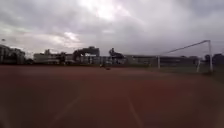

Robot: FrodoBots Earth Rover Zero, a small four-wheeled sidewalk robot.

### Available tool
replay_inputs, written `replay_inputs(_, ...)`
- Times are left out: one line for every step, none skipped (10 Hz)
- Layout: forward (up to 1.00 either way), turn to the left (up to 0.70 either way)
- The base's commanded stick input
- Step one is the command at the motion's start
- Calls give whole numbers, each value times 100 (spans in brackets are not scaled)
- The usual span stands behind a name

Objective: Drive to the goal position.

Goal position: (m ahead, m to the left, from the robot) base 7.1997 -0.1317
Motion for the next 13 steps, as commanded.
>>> replay_inputs(70,0)
replay_inputs(70,0)
replay_inputs(70,0)
replay_inputs(70,0)
replay_inputs(70,0)
replay_inputs(70,0)
replay_inputs(70,0)
replay_inputs(70,0)
replay_inputs(70,0)
replay_inputs(70,0)
replay_inputs(70,0)
replay_inputs(70,0)
replay_inputs(70,0)
